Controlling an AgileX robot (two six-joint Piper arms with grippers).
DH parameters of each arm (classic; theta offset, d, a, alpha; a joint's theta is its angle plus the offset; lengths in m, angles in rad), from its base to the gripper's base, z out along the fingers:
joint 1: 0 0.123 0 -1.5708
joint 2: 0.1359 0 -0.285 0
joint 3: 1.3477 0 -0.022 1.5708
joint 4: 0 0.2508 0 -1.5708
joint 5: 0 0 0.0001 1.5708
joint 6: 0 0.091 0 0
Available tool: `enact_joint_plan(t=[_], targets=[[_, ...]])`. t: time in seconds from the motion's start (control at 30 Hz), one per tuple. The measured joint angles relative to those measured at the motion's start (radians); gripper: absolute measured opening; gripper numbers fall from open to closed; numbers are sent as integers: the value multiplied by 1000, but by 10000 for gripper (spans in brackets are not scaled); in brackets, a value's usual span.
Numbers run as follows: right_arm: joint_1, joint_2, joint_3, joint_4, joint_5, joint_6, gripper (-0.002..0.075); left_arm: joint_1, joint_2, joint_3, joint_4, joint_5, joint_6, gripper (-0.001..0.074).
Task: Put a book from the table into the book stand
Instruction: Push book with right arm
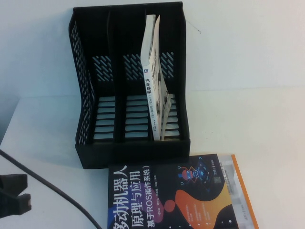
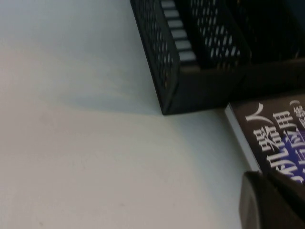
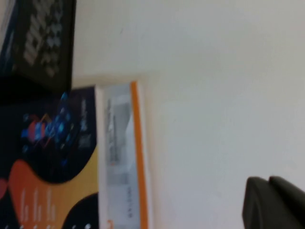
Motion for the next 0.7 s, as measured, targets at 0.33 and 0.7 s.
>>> enact_joint_plan(t=[0.33, 0.7], targets=[[214, 339, -6, 330, -29, -376, -2, 0, 321, -12, -236, 83, 144, -3], [366, 631, -111, 345, -107, -386, -2, 0, 374, -22, -435, 140, 330, -3]])
